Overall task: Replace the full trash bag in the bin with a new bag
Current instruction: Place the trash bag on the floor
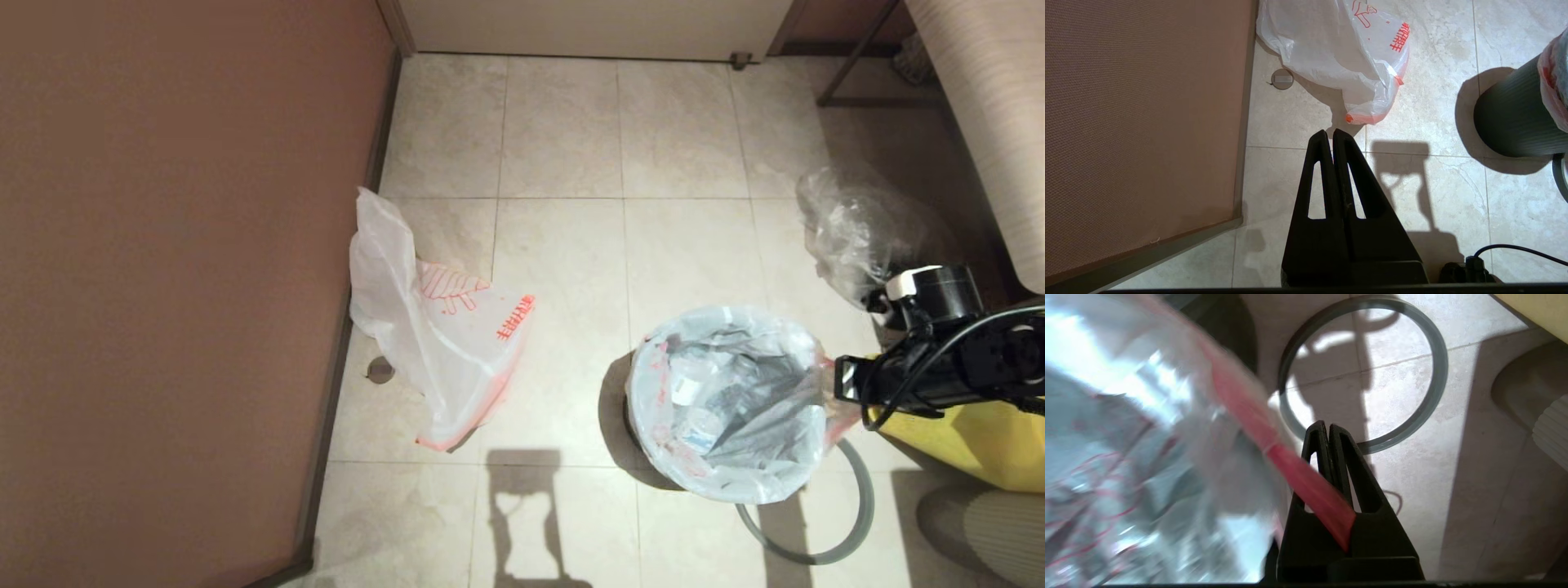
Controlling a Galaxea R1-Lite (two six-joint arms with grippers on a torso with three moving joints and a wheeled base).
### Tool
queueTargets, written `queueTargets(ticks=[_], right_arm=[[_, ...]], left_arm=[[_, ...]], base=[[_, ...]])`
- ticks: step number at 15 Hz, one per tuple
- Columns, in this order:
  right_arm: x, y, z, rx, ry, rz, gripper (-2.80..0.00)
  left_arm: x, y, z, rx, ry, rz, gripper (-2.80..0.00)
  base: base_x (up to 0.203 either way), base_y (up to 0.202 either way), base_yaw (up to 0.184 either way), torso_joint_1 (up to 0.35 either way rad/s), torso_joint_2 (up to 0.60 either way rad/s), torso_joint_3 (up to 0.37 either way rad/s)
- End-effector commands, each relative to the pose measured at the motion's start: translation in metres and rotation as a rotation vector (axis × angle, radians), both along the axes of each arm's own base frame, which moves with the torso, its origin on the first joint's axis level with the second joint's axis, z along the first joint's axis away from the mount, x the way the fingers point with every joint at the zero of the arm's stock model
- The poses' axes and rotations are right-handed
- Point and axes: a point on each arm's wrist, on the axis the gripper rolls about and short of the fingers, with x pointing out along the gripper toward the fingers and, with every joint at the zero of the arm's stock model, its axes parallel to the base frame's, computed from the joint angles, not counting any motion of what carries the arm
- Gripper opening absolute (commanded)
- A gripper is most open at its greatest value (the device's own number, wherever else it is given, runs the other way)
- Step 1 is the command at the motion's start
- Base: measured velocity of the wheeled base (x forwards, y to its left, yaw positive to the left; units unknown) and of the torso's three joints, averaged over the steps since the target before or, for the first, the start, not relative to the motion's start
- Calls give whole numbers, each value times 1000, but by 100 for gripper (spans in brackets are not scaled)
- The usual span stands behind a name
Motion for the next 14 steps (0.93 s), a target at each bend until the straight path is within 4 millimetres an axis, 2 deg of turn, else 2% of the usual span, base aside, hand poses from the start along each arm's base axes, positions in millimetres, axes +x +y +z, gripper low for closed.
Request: queueTargets(ticks=[1, 8, 10, 12, 14], right_arm=[[-20, 3, 35, 28, -82, 34, -280], [-55, 25, 69, 96, -136, 187, -280], [-49, 27, 53, 54, -81, 227, -280], [-25, 25, 22, 3, 5, 205, -280], [1, 22, -5, -56, 7, 167, -280]], left_arm=[[0, 0, 0, 0, 1, 1, -280], [0, 0, 0, 0, 1, 1, -280], [0, 0, 0, 0, 2, 1, -280], [0, 0, 0, 0, 1, 1, -280], [0, 0, 0, 0, 1, 1, -280]], base=[[0, 0, 0, 0, 0, 0], [0, 0, 0, 0, 0, 0], [0, 0, 0, 0, 0, 0], [0, 0, 0, 0, 0, 0], [0, 0, 0, 0, 0, 0]])
